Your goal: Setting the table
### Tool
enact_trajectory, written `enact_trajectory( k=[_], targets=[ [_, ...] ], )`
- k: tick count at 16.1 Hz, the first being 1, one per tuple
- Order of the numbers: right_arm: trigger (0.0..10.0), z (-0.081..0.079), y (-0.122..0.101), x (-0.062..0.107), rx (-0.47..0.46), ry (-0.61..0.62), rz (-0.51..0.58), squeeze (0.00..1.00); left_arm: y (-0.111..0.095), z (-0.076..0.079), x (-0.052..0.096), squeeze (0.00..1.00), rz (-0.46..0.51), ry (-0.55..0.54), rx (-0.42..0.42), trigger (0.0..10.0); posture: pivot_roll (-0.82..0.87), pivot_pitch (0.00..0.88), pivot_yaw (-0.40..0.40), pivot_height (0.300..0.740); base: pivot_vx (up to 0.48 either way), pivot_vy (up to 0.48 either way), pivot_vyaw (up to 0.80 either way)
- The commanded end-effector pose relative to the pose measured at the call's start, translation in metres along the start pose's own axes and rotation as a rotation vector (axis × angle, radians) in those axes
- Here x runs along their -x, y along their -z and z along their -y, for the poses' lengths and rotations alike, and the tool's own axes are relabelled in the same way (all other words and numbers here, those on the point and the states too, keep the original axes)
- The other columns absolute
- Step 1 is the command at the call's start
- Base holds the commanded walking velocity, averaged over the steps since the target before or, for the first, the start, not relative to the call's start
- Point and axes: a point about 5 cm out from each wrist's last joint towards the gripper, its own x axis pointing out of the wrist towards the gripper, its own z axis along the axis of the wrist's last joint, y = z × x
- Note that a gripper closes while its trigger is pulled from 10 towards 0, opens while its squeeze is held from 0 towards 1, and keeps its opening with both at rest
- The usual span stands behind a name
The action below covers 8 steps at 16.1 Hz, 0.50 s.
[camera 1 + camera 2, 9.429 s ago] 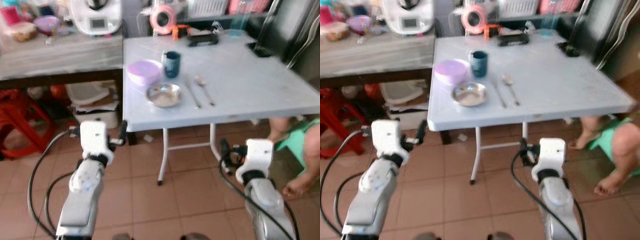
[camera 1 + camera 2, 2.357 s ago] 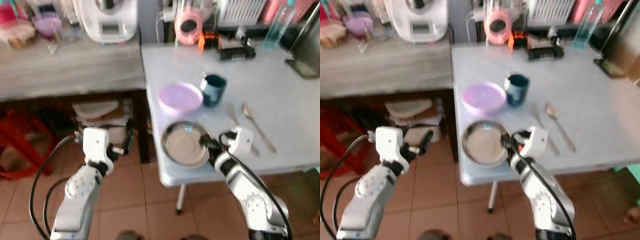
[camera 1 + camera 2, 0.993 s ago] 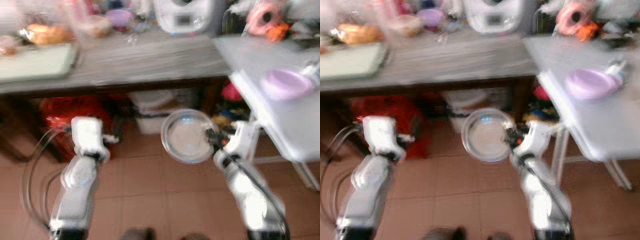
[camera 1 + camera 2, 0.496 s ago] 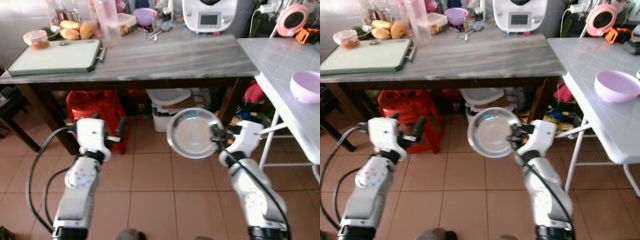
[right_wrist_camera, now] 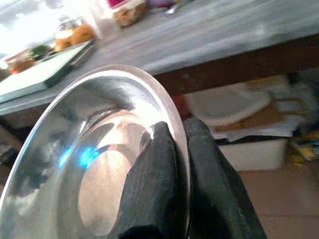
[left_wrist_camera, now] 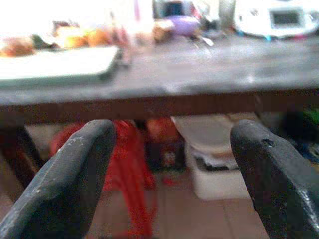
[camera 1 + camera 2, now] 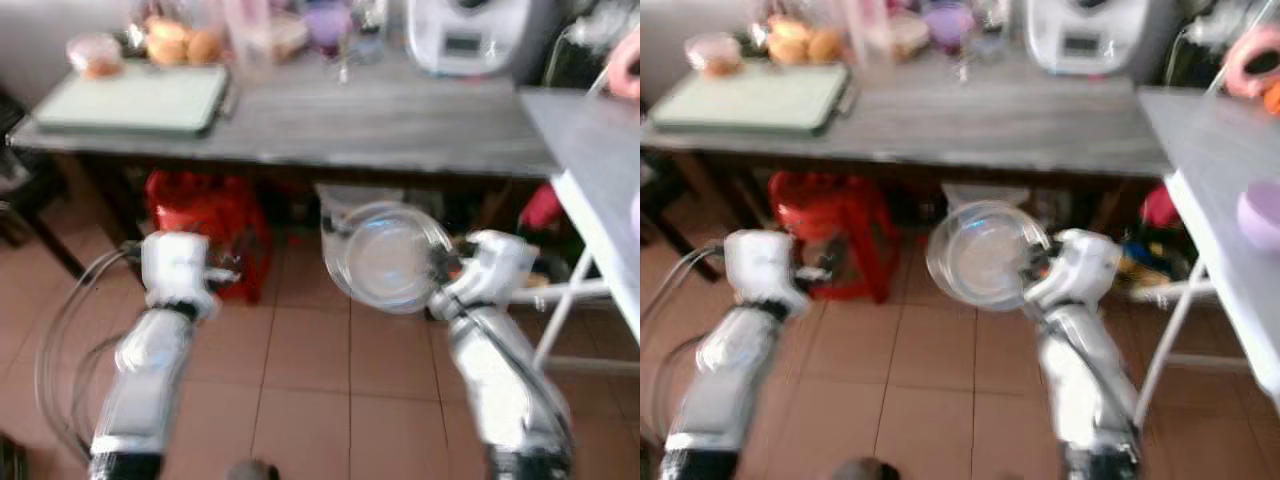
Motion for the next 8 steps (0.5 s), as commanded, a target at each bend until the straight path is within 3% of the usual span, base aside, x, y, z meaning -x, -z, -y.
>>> enact_trajectory(
  k=[1, 5, 8],
  targets=[
    [10.0, 0.0111, -0.005, 0.0036, 0.02, 0.038, 0.02, 0.0, -0.0055, 0.0086, -0.0032, 0.0, 0.027, 0.029, 0.011, 10.0, -0.03, 0.0, 0.024, 0.74, 0.442, 0.0, 0.51],
    [10.0, 0.0112, -0.0059, 0.0033, 0.022, 0.041, 0.029, 0.0, -0.0049, 0.0118, -0.0026, 0.0, 0.025, 0.042, 0.013, 10.0, -0.03, 0.0, 0.026, 0.74, 0.442, 0.0, 0.47],
    [10.0, 0.0132, -0.0055, 0.0033, 0.03, 0.059, 0.03, 0.0, -0.0044, 0.0109, -0.0023, 0.0, 0.023, 0.041, 0.012, 10.0, -0.03, 0.0, 0.025, 0.74, 0.444, 0.0, 0.0]
  ],
)
